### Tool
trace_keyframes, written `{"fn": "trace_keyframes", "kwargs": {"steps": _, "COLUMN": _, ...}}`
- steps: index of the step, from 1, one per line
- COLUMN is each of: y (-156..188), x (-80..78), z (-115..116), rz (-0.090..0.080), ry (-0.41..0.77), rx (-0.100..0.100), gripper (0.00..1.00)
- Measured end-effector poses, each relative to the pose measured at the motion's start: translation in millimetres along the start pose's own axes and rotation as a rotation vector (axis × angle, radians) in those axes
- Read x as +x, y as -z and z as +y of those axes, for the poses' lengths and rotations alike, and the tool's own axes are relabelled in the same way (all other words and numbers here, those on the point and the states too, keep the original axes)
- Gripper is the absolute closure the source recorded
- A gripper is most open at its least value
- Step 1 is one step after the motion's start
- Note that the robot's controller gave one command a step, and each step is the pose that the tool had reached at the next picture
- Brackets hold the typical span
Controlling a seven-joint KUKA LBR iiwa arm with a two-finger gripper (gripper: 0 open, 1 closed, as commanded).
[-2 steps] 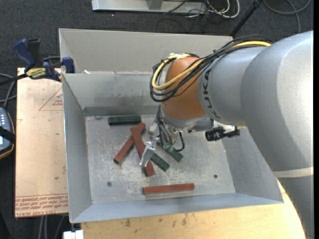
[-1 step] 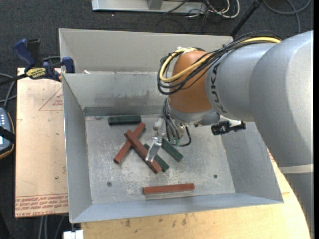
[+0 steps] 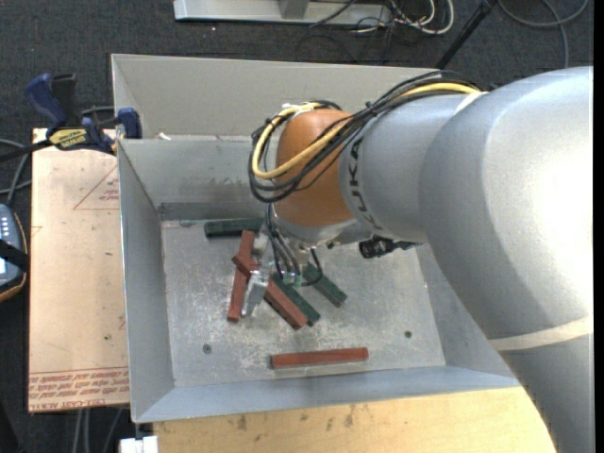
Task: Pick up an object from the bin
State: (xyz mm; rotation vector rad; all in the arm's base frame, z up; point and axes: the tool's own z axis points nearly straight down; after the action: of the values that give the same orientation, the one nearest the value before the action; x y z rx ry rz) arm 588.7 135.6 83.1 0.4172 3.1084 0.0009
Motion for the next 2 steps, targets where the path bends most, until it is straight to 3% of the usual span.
{"fn": "trace_keyframes", "kwargs": {"steps": 1, "y": -4.9, "x": -8.5, "z": 23.2, "rz": -0.016, "ry": 0.034, "rx": -0.01, "gripper": 1.0}}
{"fn": "trace_keyframes", "kwargs": {"steps": 2, "y": -4.9, "x": -8.5, "z": 23.2, "rz": -0.016, "ry": 0.034, "rx": -0.01, "gripper": 1.0}}
